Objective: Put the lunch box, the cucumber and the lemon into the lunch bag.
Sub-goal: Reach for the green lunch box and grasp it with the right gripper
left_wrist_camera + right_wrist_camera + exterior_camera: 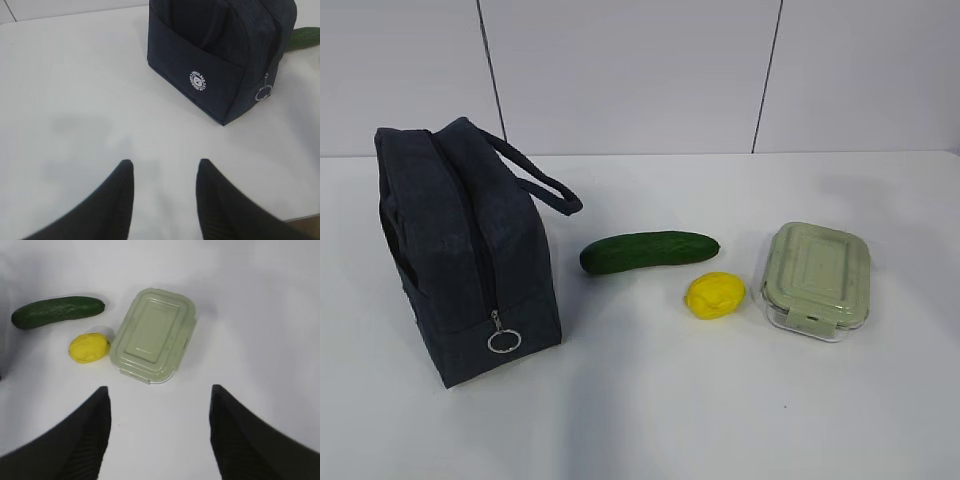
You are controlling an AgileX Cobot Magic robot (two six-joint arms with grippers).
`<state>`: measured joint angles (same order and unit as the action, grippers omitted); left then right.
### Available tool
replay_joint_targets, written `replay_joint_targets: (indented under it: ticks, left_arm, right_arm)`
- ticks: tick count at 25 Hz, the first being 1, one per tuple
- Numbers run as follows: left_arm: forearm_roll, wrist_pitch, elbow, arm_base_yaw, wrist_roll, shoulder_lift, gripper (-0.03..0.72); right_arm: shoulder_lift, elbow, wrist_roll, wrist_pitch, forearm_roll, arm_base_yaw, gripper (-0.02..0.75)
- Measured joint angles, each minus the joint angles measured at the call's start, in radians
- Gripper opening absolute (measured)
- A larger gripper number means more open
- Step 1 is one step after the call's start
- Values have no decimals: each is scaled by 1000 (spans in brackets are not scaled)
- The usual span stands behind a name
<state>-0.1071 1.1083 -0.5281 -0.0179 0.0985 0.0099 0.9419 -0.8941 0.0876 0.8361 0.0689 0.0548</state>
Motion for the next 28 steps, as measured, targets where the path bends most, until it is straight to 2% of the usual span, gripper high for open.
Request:
replay_joint_targets:
  ticks: [4,11,28]
  left_arm:
    - [0,0,0,0,0,0,305]
    - [0,0,0,0,0,0,305]
    - [0,0,0,0,0,0,305]
  right_arm:
    - [110,-58,2,25,75,0,533]
    - [277,-150,-2,99,146,0,576]
    - [346,-179,-1,91,151,0,555]
